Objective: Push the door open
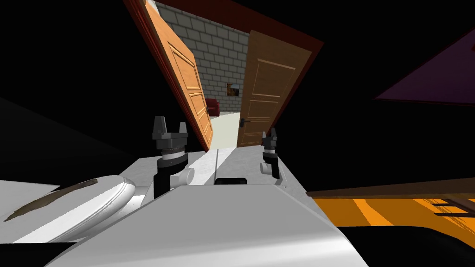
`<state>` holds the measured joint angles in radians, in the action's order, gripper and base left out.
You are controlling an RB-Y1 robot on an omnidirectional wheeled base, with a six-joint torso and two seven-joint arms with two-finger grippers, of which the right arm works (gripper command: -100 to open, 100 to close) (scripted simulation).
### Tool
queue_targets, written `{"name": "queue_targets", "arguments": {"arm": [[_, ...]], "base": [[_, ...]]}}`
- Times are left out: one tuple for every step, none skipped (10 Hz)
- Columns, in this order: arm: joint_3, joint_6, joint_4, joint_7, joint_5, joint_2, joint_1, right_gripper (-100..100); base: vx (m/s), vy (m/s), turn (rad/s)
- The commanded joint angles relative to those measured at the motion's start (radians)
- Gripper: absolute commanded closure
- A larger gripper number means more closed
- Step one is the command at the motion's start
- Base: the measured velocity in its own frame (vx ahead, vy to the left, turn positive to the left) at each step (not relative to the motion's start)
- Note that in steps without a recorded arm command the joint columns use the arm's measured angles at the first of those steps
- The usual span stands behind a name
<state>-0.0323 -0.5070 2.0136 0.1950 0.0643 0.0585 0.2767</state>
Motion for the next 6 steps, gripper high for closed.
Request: {"name": "queue_targets", "arguments": {"arm": [[0.001, -0.003, -0.05, 0.013, 0.009, 0.008, -0.026, -100], [0.001, -0.004, -0.083, 0.021, 0.015, 0.014, -0.046, -100], [0.001, -0.004, -0.119, 0.029, 0.022, 0.019, -0.066, -100], [0.001, -0.004, -0.133, 0.029, 0.022, 0.019, -0.066, -100], [0.001, -0.004, -0.171, 0.038, 0.028, 0.025, -0.086, -100], [0.001, -0.005, -0.198, 0.046, 0.034, 0.031, -0.106, -100]], "base": [[0.118, -0.004, 0.004], [0.114, -0.012, 0.003], [0.101, -0.019, 0.005], [0.059, -0.009, 0.004], [0.051, -0.003, -0.001], [0.078, -0.005, 0.003]]}}
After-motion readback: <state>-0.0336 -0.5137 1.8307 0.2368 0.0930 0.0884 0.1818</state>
